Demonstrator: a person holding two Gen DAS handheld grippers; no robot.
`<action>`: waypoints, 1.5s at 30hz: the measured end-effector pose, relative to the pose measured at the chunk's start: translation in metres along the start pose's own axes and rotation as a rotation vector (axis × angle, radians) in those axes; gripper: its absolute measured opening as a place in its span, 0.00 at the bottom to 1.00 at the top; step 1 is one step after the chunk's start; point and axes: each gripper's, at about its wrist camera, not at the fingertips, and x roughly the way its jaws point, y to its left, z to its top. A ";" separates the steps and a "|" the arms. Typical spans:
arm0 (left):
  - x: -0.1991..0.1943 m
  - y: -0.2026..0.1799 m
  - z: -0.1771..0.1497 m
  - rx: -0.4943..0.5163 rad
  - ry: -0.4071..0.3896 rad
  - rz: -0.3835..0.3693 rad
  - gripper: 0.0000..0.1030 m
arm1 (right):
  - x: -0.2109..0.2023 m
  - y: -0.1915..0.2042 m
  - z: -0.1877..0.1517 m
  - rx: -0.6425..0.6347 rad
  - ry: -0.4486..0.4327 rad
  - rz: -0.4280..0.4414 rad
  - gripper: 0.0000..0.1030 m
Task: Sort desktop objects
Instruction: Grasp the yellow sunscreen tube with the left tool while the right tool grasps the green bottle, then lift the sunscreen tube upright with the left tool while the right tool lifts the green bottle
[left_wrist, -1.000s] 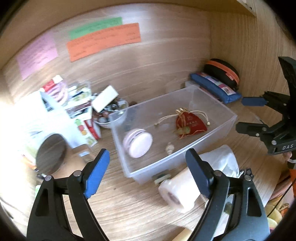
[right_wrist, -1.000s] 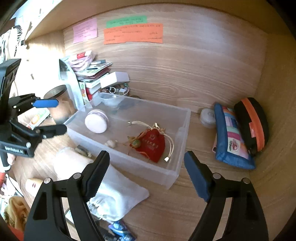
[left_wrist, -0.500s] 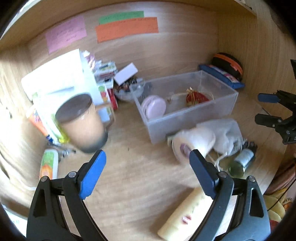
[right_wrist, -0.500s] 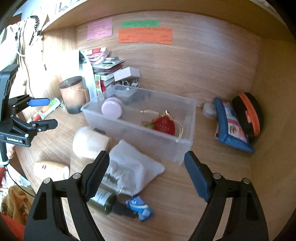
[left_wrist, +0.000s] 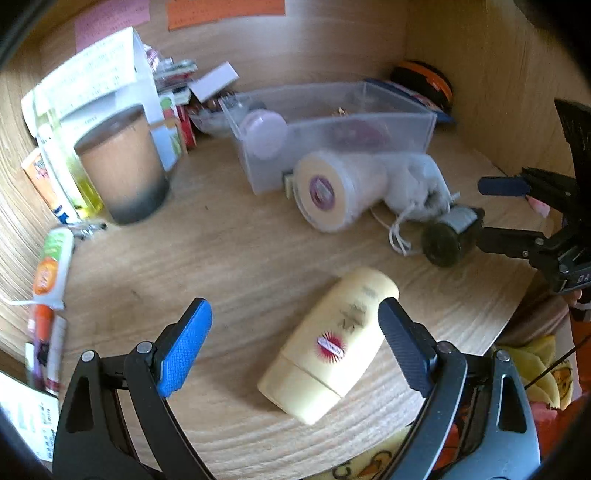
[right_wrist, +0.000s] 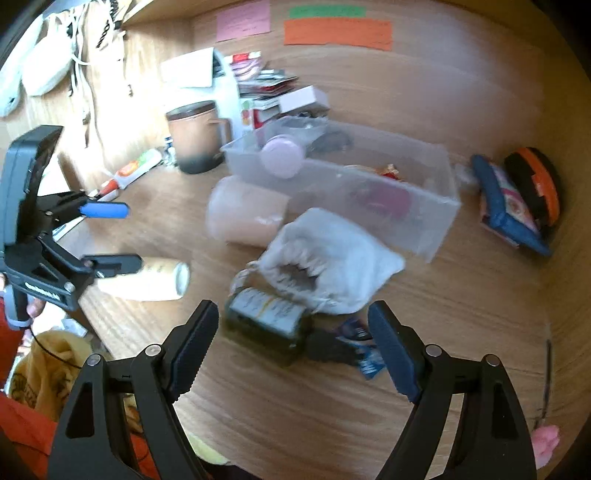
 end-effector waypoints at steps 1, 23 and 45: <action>0.002 0.000 -0.002 -0.002 0.008 -0.003 0.89 | 0.001 0.002 -0.001 -0.002 0.005 0.012 0.78; 0.020 -0.007 -0.003 -0.005 0.034 -0.087 0.56 | 0.038 0.018 0.006 -0.092 0.086 -0.003 0.71; 0.002 -0.008 0.021 0.081 -0.046 0.010 0.17 | 0.011 0.005 0.022 -0.053 -0.006 0.003 0.58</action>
